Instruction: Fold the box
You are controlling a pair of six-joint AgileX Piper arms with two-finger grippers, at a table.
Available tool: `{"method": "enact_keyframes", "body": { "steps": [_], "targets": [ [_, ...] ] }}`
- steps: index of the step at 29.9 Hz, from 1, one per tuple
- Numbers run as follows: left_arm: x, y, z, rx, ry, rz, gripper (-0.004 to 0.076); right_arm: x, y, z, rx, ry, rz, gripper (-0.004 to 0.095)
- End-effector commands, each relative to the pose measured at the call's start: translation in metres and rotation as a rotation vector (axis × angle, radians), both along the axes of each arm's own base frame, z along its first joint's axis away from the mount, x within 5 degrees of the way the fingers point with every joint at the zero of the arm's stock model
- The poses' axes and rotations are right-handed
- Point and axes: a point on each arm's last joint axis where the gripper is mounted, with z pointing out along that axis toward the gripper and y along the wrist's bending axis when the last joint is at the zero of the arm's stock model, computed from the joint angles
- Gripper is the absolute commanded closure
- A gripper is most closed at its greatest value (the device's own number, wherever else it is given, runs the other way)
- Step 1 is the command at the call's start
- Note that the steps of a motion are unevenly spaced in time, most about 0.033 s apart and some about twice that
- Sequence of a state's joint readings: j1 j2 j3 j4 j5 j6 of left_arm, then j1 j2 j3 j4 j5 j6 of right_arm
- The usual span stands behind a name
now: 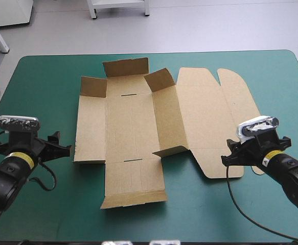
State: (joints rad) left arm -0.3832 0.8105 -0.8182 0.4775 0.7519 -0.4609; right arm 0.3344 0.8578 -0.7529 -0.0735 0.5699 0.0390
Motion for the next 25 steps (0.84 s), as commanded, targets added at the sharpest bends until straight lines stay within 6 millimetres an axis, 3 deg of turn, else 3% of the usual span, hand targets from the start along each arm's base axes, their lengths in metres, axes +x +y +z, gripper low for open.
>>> {"method": "enact_keyframes", "body": {
  "steps": [1, 4, 10, 17, 25],
  "targets": [
    [0.028, -0.007, 0.013, 0.03, -0.019, 0.009, 0.0297, 0.018, 0.006, 0.02, 0.005, -0.071, 0.005, 0.034],
    [0.053, -0.002, 0.003, 0.011, 0.041, 0.074, 0.0297, 0.032, 0.012, 0.022, 0.014, -0.05, 0.005, 0.034],
    [0.098, 0.031, -0.029, -0.116, 0.212, 0.132, 0.0297, 0.045, 0.018, 0.021, 0.036, -0.012, 0.005, 0.034],
    [0.122, 0.066, -0.057, -0.433, 0.289, 0.102, 0.0297, 0.046, 0.019, 0.02, 0.046, -0.003, 0.004, 0.034],
    [0.138, 0.079, -0.096, -0.634, 0.445, 0.004, 0.0297, 0.045, 0.02, 0.019, 0.077, 0.027, 0.002, 0.034]
  ]
}}
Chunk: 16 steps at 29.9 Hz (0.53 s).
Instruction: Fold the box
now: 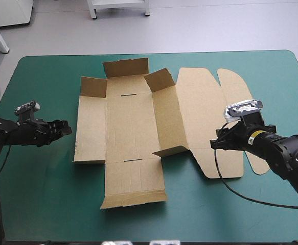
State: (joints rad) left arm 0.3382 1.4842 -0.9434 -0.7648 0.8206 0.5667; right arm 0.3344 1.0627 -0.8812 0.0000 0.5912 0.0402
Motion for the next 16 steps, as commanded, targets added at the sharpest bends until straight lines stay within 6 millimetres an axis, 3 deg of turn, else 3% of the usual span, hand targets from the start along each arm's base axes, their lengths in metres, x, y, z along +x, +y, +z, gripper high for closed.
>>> {"method": "enact_keyframes", "body": {
  "steps": [1, 7, 16],
  "targets": [
    [0.009, -0.003, 0.002, -0.091, -0.028, -0.041, 0.0297, 0.001, 0.002, 0.019, 0.04, -0.089, 0.004, 0.034],
    [0.012, -0.007, -0.029, -0.184, 0.031, -0.071, 0.0297, 0.001, 0.002, 0.018, 0.04, -0.085, 0.003, 0.0341],
    [0.004, -0.02, -0.045, -0.305, 0.031, -0.139, 0.03, 0.002, 0.002, 0.019, 0.046, -0.097, 0.002, 0.0341]
  ]
}}
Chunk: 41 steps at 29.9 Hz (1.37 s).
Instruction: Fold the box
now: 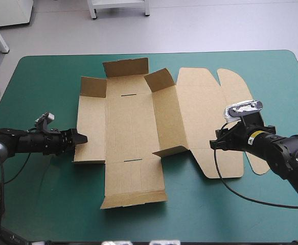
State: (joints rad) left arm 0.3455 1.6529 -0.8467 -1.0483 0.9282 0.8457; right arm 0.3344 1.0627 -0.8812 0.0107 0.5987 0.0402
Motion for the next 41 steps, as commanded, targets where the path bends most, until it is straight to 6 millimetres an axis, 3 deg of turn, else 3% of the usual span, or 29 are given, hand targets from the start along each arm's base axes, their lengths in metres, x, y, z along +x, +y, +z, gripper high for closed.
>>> {"method": "enact_keyframes", "body": {
  "steps": [1, 7, 15, 18, 21, 25, 29, 36, 41],
  "targets": [
    [0.001, -0.005, 0.012, -0.068, -0.05, -0.009, 0.03, 0.002, 0.001, 0.02, 0.039, -0.11, 0.002, 0.0341],
    [0.012, -0.008, 0.018, -0.126, -0.139, 0.061, 0.03, 0.002, 0.001, 0.02, 0.038, -0.111, 0.003, 0.0341],
    [0.016, -0.03, -0.004, -0.194, -0.055, -0.038, 0.0363, 0.002, 0.001, 0.019, 0.036, -0.103, 0.003, 0.0341],
    [0.018, -0.033, -0.003, -0.202, -0.071, -0.036, 0.0398, 0.002, 0.001, 0.019, 0.034, -0.099, 0.003, 0.0349],
    [0.021, -0.033, 0.001, -0.235, -0.102, -0.007, 0.0486, 0.002, 0.001, 0.019, 0.034, -0.099, 0.003, 0.0372],
    [0.024, -0.033, 0.003, -0.232, -0.153, -0.008, 0.0734, 0.002, 0.001, 0.019, 0.032, -0.1, 0.005, 0.041],
    [0.024, -0.034, 0.004, -0.222, -0.178, -0.045, 0.0733, 0.002, 0.001, 0.019, 0.03, -0.101, 0.007, 0.0418],
    [0.028, -0.046, 0.036, -0.246, -0.255, -0.351, 0.0732, 0.002, 0.001, 0.019, 0.027, -0.105, 0.007, 0.0422],
    [0.039, -0.067, 0.062, -0.021, -0.226, -0.622, 0.0732, 0.002, 0.001, 0.02, 0.029, -0.109, 0.007, 0.0422]
  ]
}}
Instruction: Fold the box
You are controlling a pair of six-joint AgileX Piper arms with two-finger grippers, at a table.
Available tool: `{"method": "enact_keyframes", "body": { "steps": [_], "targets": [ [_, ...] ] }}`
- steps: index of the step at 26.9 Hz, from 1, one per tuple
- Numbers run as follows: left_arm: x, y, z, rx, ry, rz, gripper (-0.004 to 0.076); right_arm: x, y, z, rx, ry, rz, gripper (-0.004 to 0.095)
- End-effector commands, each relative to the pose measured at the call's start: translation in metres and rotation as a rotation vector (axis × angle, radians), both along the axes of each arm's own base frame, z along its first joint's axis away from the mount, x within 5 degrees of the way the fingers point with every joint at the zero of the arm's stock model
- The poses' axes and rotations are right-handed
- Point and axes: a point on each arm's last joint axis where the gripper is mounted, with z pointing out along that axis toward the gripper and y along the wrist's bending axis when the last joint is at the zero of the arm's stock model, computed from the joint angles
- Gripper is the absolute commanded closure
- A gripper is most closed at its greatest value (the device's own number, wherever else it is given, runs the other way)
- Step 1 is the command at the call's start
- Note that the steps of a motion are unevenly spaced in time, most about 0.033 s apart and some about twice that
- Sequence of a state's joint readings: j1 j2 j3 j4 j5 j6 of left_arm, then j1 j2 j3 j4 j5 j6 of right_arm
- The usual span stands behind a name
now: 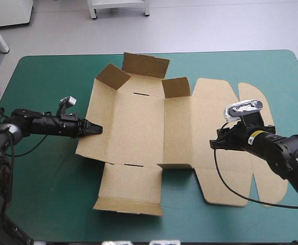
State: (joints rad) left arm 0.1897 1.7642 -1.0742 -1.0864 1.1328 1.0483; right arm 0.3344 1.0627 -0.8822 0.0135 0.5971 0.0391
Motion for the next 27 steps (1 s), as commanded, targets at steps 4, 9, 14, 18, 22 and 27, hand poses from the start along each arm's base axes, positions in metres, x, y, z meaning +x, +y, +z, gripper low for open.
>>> {"method": "enact_keyframes", "body": {
  "steps": [4, 9, 14, 18, 22, 27],
  "targets": [
    [0.014, -0.041, 0.066, 0.247, -0.211, -0.319, 0.0733, 0.002, 0.001, 0.019, 0.029, -0.106, 0.006, 0.0422],
    [0.034, -0.061, 0.11, 0.474, -0.479, -0.382, 0.0732, 0.002, 0.001, 0.023, 0.032, -0.113, 0.006, 0.0422],
    [0.04, -0.083, 0.151, 0.717, -0.816, -0.583, 0.0732, 0.004, 0.002, 0.035, 0.046, -0.154, 0.006, 0.0422],
    [0.044, -0.102, 0.173, 0.756, -0.997, -0.555, 0.0731, 0.004, 0.002, 0.04, 0.051, -0.167, 0.006, 0.0422],
    [0.049, -0.114, 0.182, 0.876, -1.212, -0.609, 0.0731, 0.001, 0.001, 0.036, 0.044, -0.104, 0.003, 0.0422],
    [0.053, -0.127, 0.192, 1.028, -1.452, -0.681, 0.0731, 0.001, 0.001, 0.037, 0.055, -0.112, 0.0, 0.0422]
  ]
}}
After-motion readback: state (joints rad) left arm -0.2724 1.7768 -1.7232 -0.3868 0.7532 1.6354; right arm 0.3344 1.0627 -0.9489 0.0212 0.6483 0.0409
